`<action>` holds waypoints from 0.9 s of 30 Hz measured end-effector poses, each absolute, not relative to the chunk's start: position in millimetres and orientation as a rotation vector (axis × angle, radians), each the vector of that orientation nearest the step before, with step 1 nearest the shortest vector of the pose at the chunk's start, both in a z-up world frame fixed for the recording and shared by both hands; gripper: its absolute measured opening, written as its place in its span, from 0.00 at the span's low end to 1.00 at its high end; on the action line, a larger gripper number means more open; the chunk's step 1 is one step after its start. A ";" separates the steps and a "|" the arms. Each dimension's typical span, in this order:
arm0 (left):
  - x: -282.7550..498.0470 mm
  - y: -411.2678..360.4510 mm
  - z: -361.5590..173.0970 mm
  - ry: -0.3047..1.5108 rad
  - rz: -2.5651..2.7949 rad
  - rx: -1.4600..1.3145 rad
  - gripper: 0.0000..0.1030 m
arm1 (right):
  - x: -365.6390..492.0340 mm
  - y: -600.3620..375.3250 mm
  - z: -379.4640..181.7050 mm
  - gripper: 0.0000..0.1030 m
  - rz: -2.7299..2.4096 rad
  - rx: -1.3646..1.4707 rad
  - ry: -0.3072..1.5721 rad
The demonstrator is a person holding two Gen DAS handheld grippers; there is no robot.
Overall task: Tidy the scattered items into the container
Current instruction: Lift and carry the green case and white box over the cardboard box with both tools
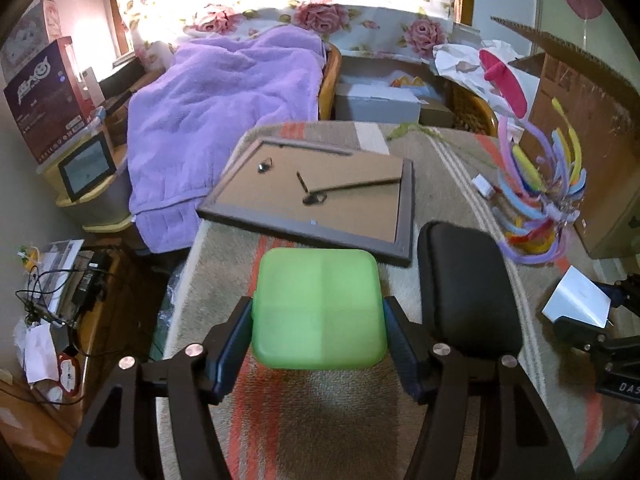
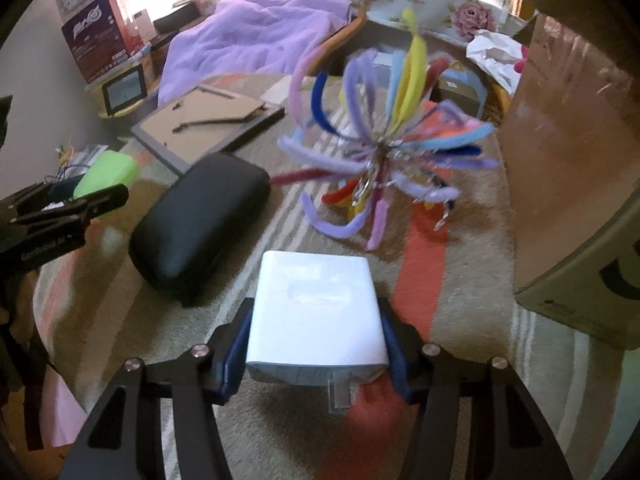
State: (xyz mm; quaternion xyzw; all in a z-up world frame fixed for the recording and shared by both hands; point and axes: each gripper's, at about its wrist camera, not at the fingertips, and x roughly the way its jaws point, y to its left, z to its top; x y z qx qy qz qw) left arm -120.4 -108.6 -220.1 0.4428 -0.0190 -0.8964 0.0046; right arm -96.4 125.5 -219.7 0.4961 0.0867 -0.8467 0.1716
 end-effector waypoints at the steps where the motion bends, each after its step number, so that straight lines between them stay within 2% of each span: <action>1: -119.6 -107.9 -216.0 -0.063 -2.811 1.377 0.65 | -95.4 126.4 -215.9 0.60 -2.410 1.402 0.243; 11: -108.3 -97.4 -169.8 -0.084 -2.829 1.312 0.65 | -79.9 139.3 -170.9 0.60 -2.486 1.359 0.245; 27: -97.1 -37.3 -35.1 -0.135 -2.989 1.116 0.65 | -49.9 174.9 -15.9 0.60 -2.728 1.294 0.176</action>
